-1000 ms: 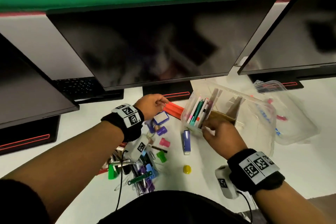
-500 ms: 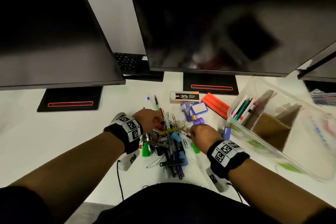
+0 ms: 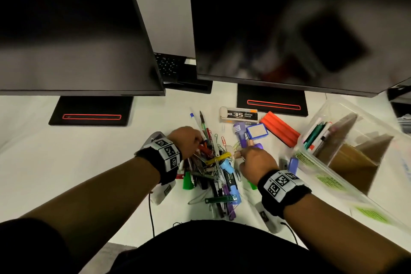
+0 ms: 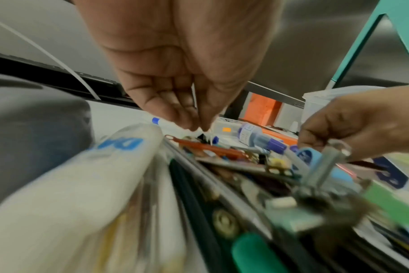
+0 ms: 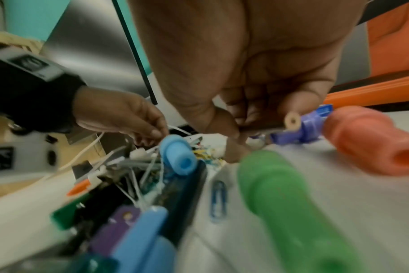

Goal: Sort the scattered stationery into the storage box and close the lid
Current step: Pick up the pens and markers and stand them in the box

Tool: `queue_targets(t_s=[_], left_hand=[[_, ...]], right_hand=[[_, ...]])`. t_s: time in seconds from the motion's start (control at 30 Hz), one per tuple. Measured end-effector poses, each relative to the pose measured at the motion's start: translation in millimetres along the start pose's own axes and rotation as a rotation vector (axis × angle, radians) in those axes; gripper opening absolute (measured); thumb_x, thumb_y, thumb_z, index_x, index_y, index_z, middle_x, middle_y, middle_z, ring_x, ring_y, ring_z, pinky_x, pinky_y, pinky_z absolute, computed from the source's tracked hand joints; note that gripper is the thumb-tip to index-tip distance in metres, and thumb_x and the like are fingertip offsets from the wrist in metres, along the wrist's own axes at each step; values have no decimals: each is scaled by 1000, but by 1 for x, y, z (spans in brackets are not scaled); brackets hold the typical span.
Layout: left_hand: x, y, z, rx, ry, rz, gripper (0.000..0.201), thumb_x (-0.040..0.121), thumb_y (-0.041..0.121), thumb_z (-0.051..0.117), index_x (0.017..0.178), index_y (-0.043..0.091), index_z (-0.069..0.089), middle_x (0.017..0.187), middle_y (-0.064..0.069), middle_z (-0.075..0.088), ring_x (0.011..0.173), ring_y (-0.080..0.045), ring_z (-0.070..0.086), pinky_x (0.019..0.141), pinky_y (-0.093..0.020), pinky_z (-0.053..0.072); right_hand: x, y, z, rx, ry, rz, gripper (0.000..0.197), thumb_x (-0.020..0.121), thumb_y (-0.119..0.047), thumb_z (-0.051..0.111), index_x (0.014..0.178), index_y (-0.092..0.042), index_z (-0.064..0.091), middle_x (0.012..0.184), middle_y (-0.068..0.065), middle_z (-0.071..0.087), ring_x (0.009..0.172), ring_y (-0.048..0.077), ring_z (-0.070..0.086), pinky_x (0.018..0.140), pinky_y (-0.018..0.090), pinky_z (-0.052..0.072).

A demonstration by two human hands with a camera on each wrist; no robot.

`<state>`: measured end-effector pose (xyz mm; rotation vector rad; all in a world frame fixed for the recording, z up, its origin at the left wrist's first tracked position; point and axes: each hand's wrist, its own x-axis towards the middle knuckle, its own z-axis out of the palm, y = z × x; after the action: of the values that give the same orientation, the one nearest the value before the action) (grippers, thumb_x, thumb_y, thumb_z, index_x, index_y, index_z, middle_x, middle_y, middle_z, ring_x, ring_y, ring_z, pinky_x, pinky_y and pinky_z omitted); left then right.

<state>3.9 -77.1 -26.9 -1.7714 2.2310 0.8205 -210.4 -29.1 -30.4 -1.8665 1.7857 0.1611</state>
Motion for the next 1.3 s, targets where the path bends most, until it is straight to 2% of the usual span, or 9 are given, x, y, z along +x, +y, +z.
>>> queue_targets(t_s=[0.13,0.27,0.4,0.57,0.73,0.83,1.0,1.2,1.3], left_hand=[[26,5,-15,-185,159,-205,32,94,27,45,122,12,52,123,-11,59,112,-27,56,90,-34,45],[52,18,-17,-314,131,-356,52,90,35,54,131,8,36,128,-14,54,115,-32,56,88,-37,47],[66,28,-9,-238,74,-367,63,85,26,63,133,6,28,124,-17,55,111,-34,58,86,-39,49],[68,37,-2,-216,52,-325,63,85,9,58,137,2,23,119,-18,59,108,-34,59,86,-39,49],[65,34,-5,-367,73,-322,53,86,2,51,134,6,28,120,-19,58,107,-35,59,90,-41,50],[63,26,-8,-504,119,-358,55,86,1,49,136,12,27,118,-17,58,106,-33,59,86,-39,49],[56,-6,-18,-668,143,-376,51,89,3,43,135,17,30,114,-22,61,102,-41,62,84,-44,52],[33,-29,-30,-338,76,-437,33,96,11,40,125,-3,46,127,-22,54,116,-37,53,90,-37,41],[26,-31,-24,-239,38,-422,31,94,26,48,100,-2,59,97,-16,62,93,-34,58,74,-35,44]], right_hand=[[-4,-12,4,-16,-6,-44,26,91,-12,42,110,-3,59,112,19,62,101,32,61,82,32,48],[-13,-16,9,-63,-111,-74,32,92,-13,43,121,-3,51,119,17,59,108,28,57,88,30,45],[-24,-17,14,-89,-193,-56,33,88,-31,54,113,-9,51,113,13,64,103,30,61,80,33,48],[-22,-14,21,-158,-182,-43,36,88,-29,54,117,-9,50,115,13,64,104,31,61,81,34,49],[-16,-8,18,-137,-104,-35,34,90,-31,46,120,-14,53,113,11,65,103,29,62,81,33,49],[-13,-3,10,-97,-94,55,34,89,-38,46,105,-11,58,105,12,68,94,29,64,75,31,49],[8,1,-9,4,-110,164,35,86,-28,51,111,-4,55,116,17,62,108,32,59,83,30,46],[33,-30,-26,131,-2,101,22,89,-16,48,104,-2,55,108,20,63,103,34,59,73,27,39],[46,-54,-20,127,3,50,23,92,-18,45,104,-4,58,110,19,64,102,34,60,79,33,46]])
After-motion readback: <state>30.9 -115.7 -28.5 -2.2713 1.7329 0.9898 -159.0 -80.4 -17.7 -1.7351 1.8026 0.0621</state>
